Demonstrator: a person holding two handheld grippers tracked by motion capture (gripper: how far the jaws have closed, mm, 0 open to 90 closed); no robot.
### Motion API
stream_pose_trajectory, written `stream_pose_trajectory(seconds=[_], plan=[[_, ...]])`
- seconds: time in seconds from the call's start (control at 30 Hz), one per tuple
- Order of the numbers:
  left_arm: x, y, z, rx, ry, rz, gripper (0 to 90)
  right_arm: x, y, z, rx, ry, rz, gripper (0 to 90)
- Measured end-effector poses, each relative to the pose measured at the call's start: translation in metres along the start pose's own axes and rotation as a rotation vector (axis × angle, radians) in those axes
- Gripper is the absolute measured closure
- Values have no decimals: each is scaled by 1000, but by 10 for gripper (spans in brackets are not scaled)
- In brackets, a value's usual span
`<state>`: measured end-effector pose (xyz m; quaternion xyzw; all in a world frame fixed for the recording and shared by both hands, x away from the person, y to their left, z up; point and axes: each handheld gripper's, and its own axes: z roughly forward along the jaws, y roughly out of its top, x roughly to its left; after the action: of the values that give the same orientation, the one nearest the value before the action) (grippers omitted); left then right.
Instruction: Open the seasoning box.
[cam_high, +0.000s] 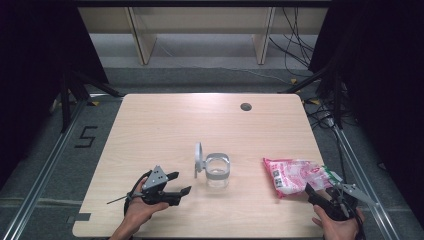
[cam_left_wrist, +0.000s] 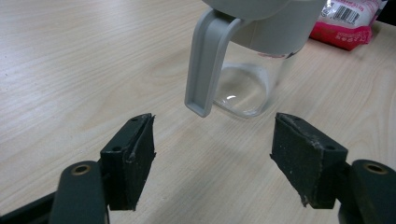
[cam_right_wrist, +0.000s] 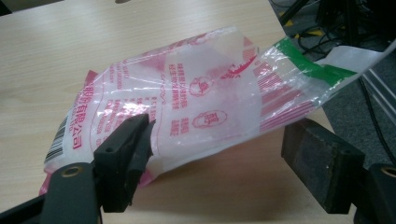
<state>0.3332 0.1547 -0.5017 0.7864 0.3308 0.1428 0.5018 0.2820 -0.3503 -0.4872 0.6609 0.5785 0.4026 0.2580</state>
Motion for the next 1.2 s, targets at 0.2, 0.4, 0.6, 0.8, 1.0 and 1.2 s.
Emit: stream_pose_trajectory(seconds=[0.2, 0.4, 0.6, 0.8, 1.0, 1.2], plan=[[-1, 0, 1, 0, -9, -3, 294, -2, 5, 15, 13, -4, 14, 263], [-1, 0, 1, 0, -10, -3, 293, -5, 9, 28, 21, -9, 39, 309], [-1, 0, 1, -1, -8, -4, 293, -3, 13, 38, 58, -2, 22, 405], [1, 0, 1, -3, -11, 20, 293, 0, 16, 44, 91, 13, 1, 591], [0, 0, 2, -7, -10, 3, 293, -4, 20, 53, 76, 94, -68, 768], [-1, -1, 1, -7, -11, -9, 293, 1, 22, 58, 86, 78, -8, 789]])
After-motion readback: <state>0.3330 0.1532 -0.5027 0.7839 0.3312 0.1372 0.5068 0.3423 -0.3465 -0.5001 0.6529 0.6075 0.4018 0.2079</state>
